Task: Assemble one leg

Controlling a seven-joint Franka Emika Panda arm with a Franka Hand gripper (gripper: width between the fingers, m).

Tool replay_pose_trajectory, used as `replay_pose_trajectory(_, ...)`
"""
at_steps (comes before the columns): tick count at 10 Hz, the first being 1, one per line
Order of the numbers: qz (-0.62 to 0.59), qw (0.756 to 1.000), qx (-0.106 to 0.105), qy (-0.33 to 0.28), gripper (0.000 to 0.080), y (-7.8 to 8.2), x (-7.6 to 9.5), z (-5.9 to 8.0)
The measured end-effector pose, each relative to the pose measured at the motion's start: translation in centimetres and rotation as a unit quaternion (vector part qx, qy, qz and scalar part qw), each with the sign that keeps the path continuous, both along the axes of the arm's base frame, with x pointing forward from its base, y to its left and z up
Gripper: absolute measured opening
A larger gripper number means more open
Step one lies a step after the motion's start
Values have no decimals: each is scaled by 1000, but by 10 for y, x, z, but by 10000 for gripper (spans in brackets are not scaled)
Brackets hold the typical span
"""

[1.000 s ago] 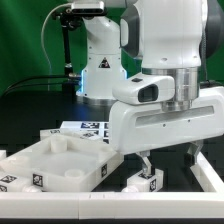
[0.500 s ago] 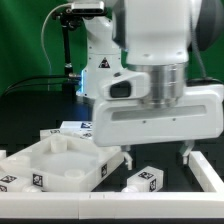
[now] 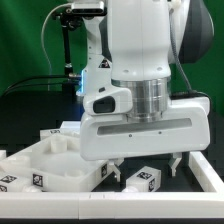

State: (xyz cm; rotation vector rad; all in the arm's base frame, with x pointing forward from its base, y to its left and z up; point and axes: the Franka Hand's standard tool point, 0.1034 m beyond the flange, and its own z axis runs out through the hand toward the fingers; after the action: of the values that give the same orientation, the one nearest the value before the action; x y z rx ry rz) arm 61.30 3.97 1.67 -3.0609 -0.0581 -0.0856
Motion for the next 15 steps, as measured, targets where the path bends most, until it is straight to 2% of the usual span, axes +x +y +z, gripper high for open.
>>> replay_pose_trajectory(3, 3, 1000, -2, -17, 648, 1, -1, -7)
replay_pose_trajectory(4, 3, 1000, -2, -17, 521, 1, -1, -7)
replay_pose_trajectory(5, 3, 1000, -2, -17, 521, 1, -1, -7)
replay_pose_trajectory(6, 3, 1000, -2, -17, 370, 1, -1, -7)
replay_pose_trajectory(7, 3, 1000, -2, -18, 281, 1, -1, -7)
replay_pose_trajectory(9, 4, 1000, -2, -18, 281, 3, -3, -5)
replay_pose_trajectory(10, 6, 1000, -2, -17, 281, 6, -12, 5)
replay_pose_trajectory(11, 9, 1000, -2, -13, 281, 13, -32, 17)
replay_pose_trajectory(13, 2, 1000, -4, -18, 281, 25, -72, 53)
replay_pose_trajectory(14, -3, 1000, -5, -27, 281, 30, -88, 59)
replay_pose_trajectory(15, 4, 1000, -6, -22, 281, 30, -89, 55)
